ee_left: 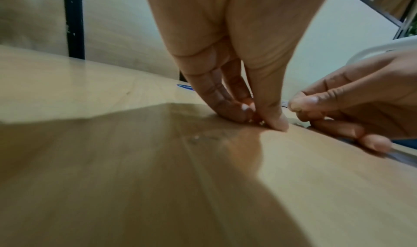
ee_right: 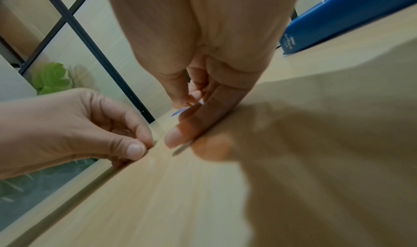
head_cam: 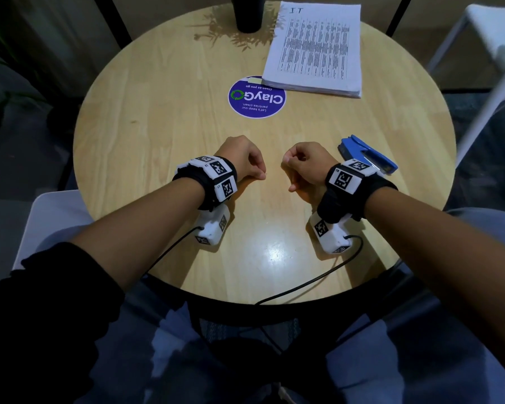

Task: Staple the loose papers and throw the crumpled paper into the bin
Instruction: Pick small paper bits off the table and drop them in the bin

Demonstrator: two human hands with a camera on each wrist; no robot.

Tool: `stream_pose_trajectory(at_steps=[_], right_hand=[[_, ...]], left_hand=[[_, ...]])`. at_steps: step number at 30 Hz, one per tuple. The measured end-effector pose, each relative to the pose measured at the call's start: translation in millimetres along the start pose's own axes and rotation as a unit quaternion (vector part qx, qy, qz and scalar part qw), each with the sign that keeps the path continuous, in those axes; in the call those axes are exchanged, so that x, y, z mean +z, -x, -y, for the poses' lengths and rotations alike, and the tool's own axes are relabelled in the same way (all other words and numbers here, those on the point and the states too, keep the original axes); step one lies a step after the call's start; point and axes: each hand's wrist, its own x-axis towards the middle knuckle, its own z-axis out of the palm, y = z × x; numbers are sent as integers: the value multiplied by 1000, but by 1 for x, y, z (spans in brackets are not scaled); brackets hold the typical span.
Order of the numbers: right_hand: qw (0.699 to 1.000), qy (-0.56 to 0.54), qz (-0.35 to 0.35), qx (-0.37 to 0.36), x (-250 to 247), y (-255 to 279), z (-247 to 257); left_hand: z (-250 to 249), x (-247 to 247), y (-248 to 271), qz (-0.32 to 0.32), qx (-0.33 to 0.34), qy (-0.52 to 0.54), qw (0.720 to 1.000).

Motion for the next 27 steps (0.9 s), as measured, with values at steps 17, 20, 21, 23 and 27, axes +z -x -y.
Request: stream_pose_trajectory(at_steps=[17,20,21,23,27], right_hand=[[1000,17,-13,1,1,-2,-2],[1000,19,-12,-1,1,-1,-2],[1000,17,-11,-1,2,-1,-2],[1000,17,-10,0,2,-1,-2],[1000,14,-12,3,1,-1,-1]], left_hand=[[-19,9,-4,43,-62,-94,993],[-25,9,-3,65,-48,-140,987],[-27,9,-3,70,-36,-157,984],[-29,8,-2,82,-20,-190,978],[-25,11,-1,87,0,-229,970]])
